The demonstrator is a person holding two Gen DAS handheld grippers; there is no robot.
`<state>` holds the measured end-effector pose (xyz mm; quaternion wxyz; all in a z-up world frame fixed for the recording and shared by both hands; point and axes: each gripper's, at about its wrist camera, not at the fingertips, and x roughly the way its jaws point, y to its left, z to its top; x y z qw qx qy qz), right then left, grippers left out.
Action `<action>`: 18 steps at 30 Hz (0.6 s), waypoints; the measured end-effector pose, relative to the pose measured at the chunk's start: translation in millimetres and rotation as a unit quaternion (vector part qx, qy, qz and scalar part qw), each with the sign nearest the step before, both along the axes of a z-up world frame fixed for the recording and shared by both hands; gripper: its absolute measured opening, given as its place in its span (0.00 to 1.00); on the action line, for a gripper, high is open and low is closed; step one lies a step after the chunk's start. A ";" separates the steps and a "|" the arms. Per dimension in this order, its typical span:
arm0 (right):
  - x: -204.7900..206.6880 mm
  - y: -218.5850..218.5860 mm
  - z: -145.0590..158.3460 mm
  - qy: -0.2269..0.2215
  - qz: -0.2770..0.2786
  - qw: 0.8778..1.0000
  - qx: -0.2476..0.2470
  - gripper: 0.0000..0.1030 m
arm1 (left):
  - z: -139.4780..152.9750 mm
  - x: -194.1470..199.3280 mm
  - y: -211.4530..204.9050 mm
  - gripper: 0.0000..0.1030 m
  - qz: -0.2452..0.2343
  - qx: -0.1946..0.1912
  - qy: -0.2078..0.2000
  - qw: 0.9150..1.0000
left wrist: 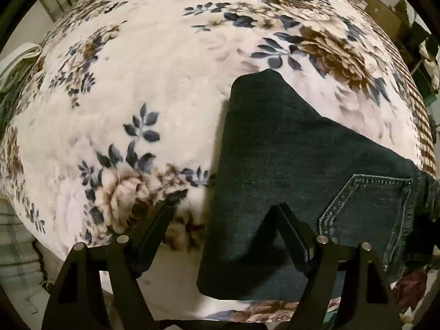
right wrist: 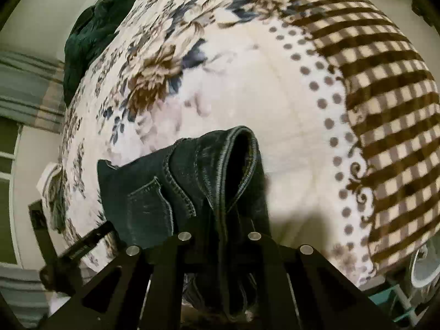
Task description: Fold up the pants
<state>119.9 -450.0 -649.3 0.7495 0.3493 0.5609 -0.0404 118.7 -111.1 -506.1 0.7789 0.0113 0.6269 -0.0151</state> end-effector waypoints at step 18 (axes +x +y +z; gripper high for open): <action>-10.5 -61.0 -42.1 0.060 -0.062 0.996 -0.034 0.14 | -45.1 38.2 2.5 0.88 -0.006 -0.101 0.066 0.993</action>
